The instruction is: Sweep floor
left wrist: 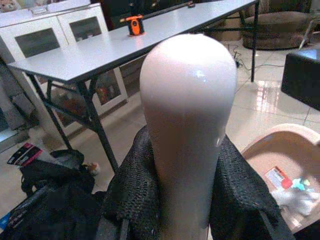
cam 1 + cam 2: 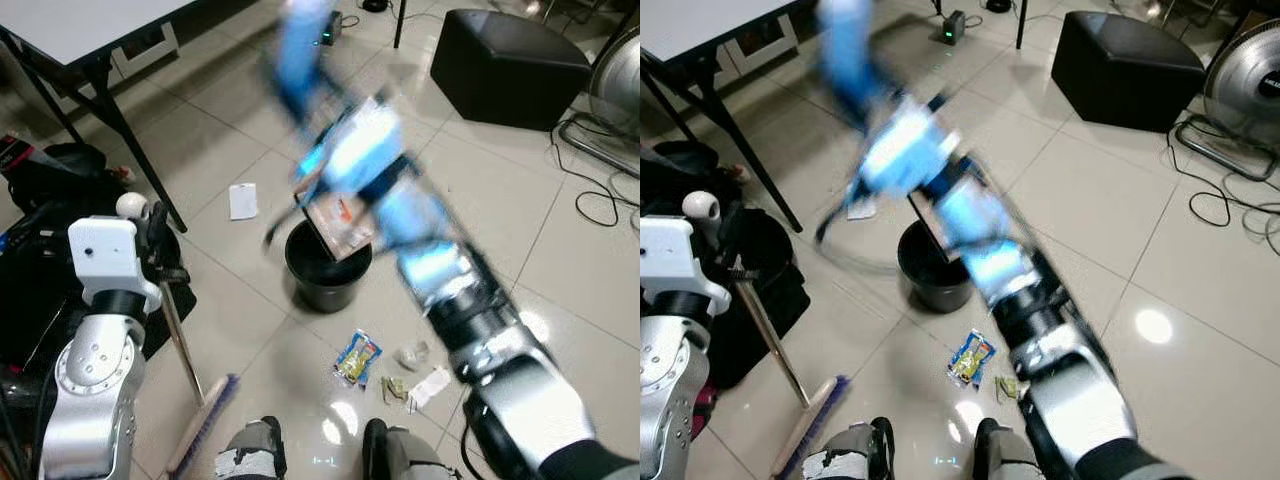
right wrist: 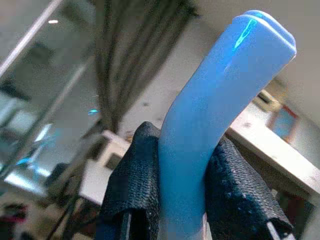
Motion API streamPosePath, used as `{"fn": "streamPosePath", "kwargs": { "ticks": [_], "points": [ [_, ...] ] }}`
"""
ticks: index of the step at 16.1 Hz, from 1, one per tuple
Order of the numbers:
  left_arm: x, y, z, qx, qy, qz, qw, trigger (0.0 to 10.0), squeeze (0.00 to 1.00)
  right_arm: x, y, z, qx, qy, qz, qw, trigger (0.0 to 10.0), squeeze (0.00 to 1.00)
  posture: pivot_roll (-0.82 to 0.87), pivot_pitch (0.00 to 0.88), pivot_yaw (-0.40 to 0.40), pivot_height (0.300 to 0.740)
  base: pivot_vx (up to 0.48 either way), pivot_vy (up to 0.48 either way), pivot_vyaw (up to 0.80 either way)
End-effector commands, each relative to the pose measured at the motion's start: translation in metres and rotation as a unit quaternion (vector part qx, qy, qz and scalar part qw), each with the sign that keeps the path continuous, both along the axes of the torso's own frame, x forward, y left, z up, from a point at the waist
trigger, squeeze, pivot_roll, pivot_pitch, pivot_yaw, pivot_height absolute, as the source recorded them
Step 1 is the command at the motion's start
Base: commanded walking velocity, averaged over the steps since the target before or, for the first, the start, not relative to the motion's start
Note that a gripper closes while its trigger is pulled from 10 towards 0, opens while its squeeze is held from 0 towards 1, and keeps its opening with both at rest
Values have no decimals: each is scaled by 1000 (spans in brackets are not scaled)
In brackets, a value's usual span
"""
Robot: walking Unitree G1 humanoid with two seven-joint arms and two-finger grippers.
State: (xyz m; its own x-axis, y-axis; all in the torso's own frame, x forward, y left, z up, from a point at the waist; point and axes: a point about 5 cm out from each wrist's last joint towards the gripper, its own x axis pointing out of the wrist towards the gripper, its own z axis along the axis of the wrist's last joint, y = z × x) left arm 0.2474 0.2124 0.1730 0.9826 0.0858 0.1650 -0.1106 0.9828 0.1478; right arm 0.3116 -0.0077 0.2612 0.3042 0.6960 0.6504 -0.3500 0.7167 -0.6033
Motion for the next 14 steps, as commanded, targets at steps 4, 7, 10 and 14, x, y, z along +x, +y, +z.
{"fn": "streamPosePath", "kwargs": {
  "ticks": [4,7,10,14],
  "points": [
    [3,-3,1,6,-8,1,1000,10000,0,-22,14,1,-52,-93,30,994,10000,0,73,192,19,740,0,0,0],
    [8,-7,-1,3,-7,-7,1000,10000,0,-19,11,3,-70,-117,2,991,10000,0,58,178,21,740,0,0,0],
    [15,-26,-20,-7,54,-62,997,10000,0,5,-38,43,39,-69,-131,988,10000,0,22,165,23,740,0,0,0],
    [23,-45,-28,-16,66,-105,992,10000,0,7,-124,55,102,2,-297,949,10000,0,-44,157,43,740,0,0,0]
  ]
}}
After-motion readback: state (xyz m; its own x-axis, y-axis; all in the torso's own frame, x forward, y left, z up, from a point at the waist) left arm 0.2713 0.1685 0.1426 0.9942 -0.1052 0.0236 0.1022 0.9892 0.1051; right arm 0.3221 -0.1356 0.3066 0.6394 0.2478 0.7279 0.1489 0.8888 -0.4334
